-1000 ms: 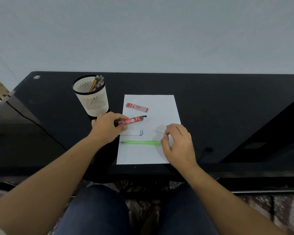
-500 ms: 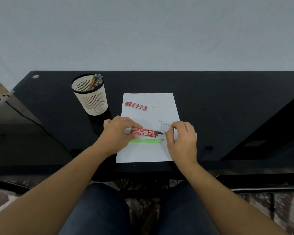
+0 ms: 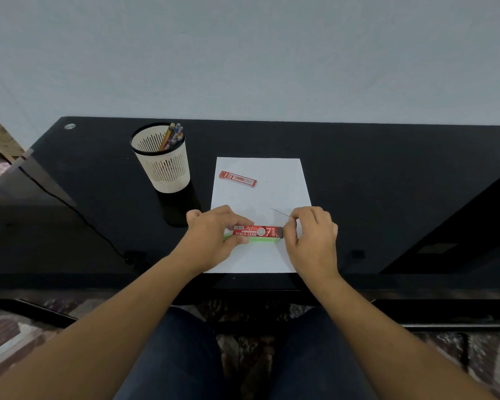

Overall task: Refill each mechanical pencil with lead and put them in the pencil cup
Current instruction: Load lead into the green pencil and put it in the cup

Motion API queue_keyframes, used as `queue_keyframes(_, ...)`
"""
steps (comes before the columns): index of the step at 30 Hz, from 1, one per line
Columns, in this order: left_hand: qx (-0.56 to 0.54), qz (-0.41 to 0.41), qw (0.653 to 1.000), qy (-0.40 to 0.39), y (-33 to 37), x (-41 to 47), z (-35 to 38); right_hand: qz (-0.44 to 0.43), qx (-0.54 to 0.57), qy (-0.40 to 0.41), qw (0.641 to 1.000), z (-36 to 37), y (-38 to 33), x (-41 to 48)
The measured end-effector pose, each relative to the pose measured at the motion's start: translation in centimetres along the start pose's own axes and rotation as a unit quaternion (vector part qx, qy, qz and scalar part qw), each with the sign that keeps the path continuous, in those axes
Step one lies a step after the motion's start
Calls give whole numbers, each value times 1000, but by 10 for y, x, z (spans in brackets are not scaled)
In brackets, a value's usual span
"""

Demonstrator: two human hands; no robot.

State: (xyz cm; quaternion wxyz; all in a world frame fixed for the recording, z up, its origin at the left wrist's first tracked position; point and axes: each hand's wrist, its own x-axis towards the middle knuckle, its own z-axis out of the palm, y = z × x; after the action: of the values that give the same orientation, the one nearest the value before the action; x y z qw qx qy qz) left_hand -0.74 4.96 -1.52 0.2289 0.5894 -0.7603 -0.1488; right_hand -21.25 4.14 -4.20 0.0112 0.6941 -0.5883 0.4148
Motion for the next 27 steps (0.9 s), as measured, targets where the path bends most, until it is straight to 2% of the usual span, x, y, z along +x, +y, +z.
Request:
queue_keyframes(3,32,-16,999,33,-3,3,-3,4,4,-6,1000,1,1,-1)
queue_keyframes(7,100,-95,988,72,-16,13,-15,9,25,-14,1000,0,1,0)
queue_keyframes(13,123,-127,983,55,-25,23,-21,-13,40,-31,999,0,0,0)
queue_keyframes(17,96,-146,984,29,-29,25,-18,-14,48,-40,998,1,1,0)
queue_keyframes(19,85,-130,987,45,-29,23,-15,-17,48,-47,998,1,2,0)
queue_keyframes(23,77,-50,992,91,-19,17,-10,-25,49,-60,997,1,3,0)
queue_keyframes(27,49,28,995,85,-9,13,-2,-54,57,-82,994,0,2,0)
